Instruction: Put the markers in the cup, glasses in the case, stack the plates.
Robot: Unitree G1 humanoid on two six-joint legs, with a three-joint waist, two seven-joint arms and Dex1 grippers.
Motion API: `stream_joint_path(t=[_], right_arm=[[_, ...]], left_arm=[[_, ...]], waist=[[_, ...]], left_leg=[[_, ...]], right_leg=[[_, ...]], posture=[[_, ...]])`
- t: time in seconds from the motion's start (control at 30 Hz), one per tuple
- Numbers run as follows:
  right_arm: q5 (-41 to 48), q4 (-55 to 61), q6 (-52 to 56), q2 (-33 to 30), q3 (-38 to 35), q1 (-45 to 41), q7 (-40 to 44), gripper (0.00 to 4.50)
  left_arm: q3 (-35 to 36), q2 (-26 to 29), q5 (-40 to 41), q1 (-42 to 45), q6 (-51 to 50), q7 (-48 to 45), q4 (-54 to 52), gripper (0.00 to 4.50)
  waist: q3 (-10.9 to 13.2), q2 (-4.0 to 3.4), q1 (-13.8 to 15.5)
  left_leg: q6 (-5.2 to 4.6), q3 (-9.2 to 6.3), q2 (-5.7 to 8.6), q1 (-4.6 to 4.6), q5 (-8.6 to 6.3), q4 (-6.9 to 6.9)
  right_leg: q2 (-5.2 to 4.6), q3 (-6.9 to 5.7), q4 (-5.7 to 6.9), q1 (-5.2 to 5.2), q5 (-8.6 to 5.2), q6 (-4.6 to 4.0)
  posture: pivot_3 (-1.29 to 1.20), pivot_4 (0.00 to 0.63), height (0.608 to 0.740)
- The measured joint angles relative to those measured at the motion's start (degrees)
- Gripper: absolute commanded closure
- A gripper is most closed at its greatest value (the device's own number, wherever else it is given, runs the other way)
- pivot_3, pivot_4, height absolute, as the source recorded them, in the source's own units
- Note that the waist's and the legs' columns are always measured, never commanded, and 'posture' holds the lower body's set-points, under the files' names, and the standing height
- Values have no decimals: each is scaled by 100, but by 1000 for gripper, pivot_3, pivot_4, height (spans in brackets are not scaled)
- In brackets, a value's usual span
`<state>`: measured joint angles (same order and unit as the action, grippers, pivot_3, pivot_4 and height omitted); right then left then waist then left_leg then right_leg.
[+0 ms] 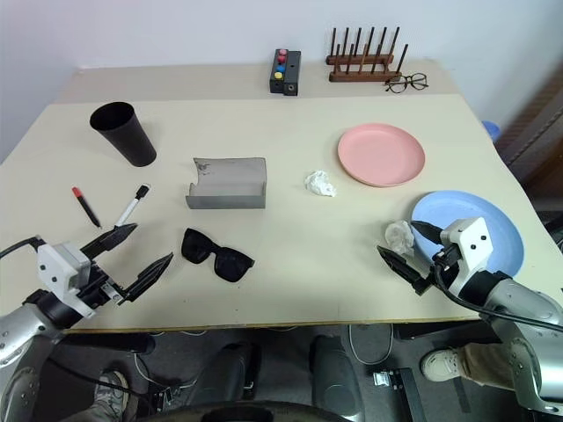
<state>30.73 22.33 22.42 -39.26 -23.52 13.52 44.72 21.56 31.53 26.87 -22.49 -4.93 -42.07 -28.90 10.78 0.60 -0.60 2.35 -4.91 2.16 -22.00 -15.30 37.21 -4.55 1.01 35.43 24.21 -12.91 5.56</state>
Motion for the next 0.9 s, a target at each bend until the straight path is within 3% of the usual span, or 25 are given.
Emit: stream_joint_path(t=[0.9], right_arm=[[-138, -698, -312, -244, 83, -563, 615, 0]], left_arm=[[-53, -237, -40, -325, 156, -6, -21, 25]], waist=[[0, 0, -7]], left_leg=[[0, 3, 0, 2, 0, -1]], right_leg=[[1, 1, 0, 0, 0, -1]], posture=[[0, 150, 740]])
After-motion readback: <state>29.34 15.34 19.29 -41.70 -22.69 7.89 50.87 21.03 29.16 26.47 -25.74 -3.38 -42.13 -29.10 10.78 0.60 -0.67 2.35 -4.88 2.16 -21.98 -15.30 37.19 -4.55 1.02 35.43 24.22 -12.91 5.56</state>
